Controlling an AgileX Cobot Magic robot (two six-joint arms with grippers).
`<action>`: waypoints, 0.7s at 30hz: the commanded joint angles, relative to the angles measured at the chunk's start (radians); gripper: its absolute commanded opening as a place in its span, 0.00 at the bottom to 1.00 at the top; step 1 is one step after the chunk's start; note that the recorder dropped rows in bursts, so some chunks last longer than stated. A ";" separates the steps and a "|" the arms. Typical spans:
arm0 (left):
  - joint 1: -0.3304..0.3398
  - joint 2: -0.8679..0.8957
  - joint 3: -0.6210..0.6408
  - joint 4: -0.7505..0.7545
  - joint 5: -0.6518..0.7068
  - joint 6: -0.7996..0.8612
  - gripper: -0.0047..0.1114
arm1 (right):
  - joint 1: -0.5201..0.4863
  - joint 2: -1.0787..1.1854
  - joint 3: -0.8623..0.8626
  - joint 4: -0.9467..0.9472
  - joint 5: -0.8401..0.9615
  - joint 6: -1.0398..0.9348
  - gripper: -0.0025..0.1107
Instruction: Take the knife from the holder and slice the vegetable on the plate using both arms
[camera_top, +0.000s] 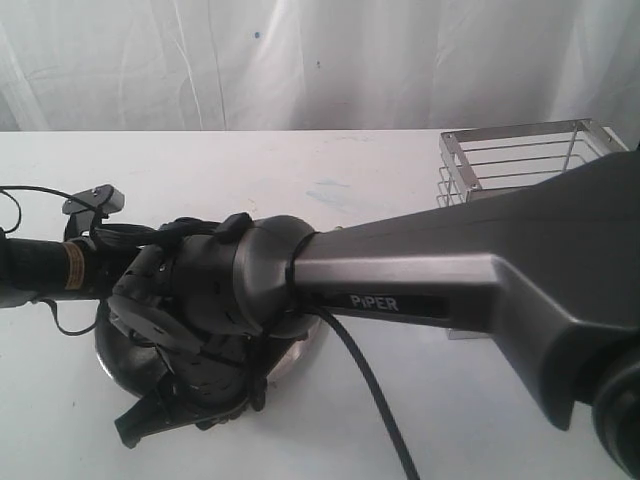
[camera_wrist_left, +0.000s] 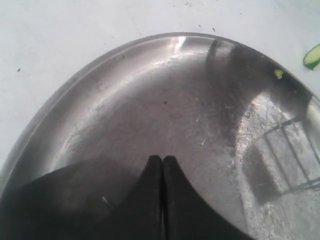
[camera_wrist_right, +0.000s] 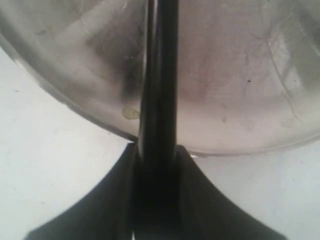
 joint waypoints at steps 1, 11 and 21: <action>0.001 -0.061 0.019 -0.011 -0.008 0.060 0.04 | -0.010 -0.002 0.002 -0.011 0.027 -0.004 0.02; 0.001 -0.135 0.112 0.045 0.126 0.056 0.04 | -0.010 -0.002 0.002 0.002 0.027 -0.004 0.02; 0.001 -0.119 0.100 -0.052 0.023 0.127 0.04 | -0.010 -0.002 0.002 0.004 0.031 -0.004 0.02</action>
